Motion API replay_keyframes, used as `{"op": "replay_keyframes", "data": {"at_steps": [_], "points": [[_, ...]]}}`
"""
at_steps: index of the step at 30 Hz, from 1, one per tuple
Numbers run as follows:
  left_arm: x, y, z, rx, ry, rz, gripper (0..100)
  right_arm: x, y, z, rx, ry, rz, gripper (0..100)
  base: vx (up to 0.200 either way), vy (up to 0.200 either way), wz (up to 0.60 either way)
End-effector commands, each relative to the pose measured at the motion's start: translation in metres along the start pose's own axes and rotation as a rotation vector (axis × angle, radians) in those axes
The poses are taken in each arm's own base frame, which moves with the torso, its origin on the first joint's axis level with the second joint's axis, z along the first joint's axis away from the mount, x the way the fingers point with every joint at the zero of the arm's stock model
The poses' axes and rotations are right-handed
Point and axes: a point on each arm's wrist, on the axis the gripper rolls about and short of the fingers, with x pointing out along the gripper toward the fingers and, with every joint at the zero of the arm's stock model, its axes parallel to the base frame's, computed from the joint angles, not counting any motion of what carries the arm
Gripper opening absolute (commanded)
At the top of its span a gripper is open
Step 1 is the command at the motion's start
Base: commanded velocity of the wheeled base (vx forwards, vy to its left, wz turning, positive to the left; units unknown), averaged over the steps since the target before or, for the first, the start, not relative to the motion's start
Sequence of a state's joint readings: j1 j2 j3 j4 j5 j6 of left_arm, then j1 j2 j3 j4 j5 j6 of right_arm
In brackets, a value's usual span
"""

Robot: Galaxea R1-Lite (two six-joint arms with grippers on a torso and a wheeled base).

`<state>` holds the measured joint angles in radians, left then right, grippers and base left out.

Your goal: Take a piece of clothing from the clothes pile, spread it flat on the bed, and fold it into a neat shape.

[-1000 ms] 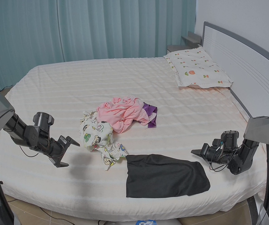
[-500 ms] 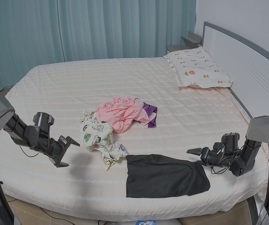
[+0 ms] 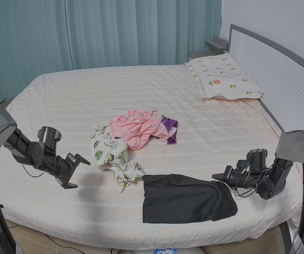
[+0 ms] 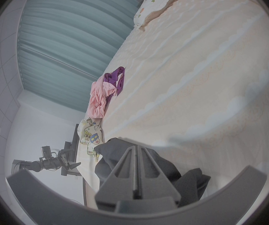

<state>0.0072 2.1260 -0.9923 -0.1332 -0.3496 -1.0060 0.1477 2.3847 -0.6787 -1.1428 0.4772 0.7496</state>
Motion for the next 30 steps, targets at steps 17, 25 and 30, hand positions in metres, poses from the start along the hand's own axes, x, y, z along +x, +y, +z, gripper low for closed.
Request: {"op": "replay_keyframes", "data": {"at_steps": [17,25,30], "points": [[0.0,0.0,0.0,-0.001,0.001,0.001,100,-0.003,-0.01,-0.011,-0.069,0.035,-0.053,100,0.0,0.0,0.0],[0.0,0.0,0.0,-0.001,-0.001,0.002,100,0.004,0.003,-0.021,-0.093,0.07,-0.012,100,0.0,0.0,0.0],[0.0,0.0,0.0,-0.001,-0.001,0.002,100,0.003,0.004,-0.016,-0.087,0.053,-0.006,0,0.0,0.0,0.0]]}}
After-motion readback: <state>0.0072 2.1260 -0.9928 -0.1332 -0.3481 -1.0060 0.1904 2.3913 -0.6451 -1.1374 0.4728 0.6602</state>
